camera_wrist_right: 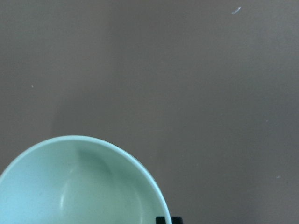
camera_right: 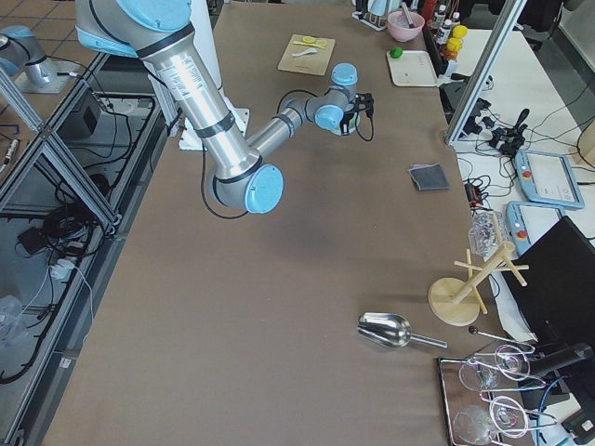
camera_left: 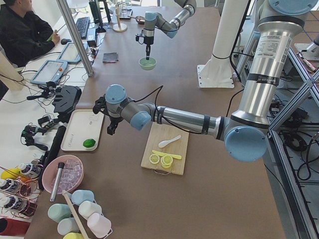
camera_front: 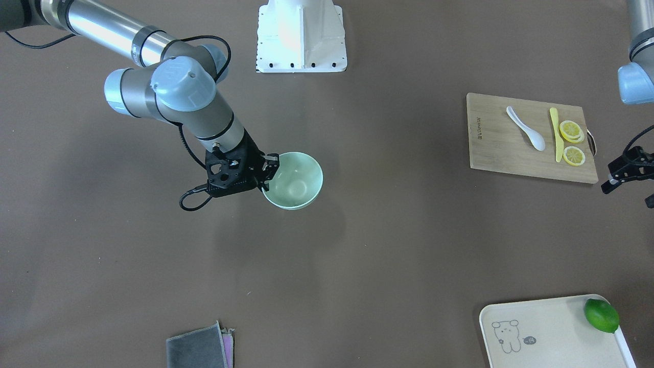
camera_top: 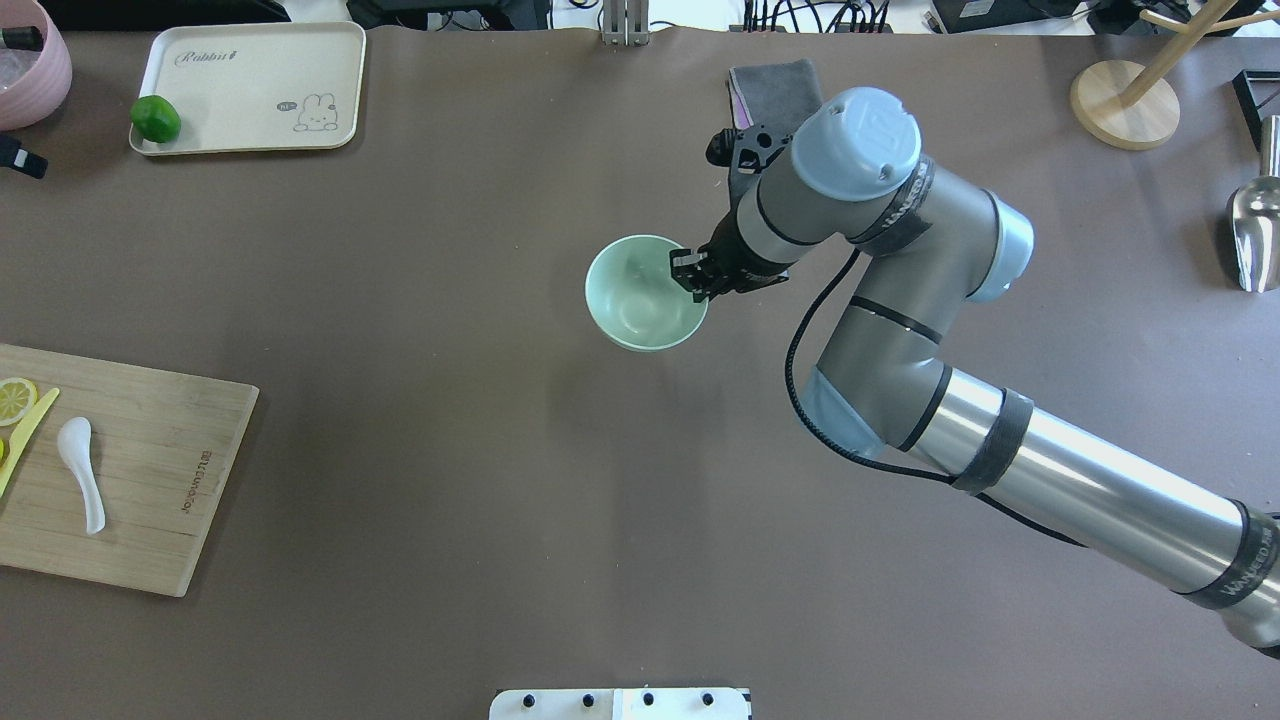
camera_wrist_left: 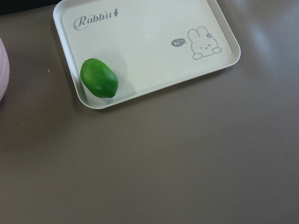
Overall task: Place spoon in bowl
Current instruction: 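Carry the bowl with the right gripper toward the table center and set it down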
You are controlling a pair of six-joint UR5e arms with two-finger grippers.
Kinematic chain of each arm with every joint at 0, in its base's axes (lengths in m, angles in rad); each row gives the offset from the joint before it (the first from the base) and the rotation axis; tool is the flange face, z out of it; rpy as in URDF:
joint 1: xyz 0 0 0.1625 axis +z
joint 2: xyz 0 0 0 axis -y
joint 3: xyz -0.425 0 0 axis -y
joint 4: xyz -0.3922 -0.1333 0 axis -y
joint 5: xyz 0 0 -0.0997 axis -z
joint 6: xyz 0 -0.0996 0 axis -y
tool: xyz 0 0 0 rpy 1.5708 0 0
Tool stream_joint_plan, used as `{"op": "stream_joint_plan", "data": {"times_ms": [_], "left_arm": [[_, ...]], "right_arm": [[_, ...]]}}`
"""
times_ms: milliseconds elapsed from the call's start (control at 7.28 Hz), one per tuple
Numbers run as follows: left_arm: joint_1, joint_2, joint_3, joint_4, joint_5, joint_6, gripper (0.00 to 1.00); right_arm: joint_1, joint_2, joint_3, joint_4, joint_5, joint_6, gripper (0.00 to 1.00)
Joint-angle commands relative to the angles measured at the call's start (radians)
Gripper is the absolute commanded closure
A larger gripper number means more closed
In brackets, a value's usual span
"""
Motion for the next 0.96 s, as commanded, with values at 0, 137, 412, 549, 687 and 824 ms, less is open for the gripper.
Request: {"op": "stream_joint_plan", "data": {"times_ms": [0,137,412,549,687,824], "left_arm": [[0.006,-0.005,0.001,-0.002,-0.001,0.002,0.03],[0.012,-0.003,-0.001,-0.003,-0.001,0.001,0.03],[0.026,-0.009,-0.007,-0.003,-0.001,-0.001,0.03],[0.084,-0.035,-0.025,-0.026,-0.001,-0.13,0.03],[0.148,-0.038,-0.018,-0.107,0.002,-0.23,0.03],[0.161,-0.037,-0.019,-0.123,0.006,-0.278,0.03]], "right_arm": [[-0.062,0.017,-0.031,0.0,-0.063,0.016,1.0],[-0.065,0.011,-0.04,0.003,-0.063,0.008,1.0],[-0.065,0.032,-0.049,0.0,-0.063,0.019,1.0],[-0.063,0.037,-0.058,-0.005,-0.063,0.016,0.38],[-0.059,0.038,-0.066,-0.002,-0.065,0.022,0.01],[-0.01,0.04,-0.058,-0.006,-0.051,0.02,0.0]]}}
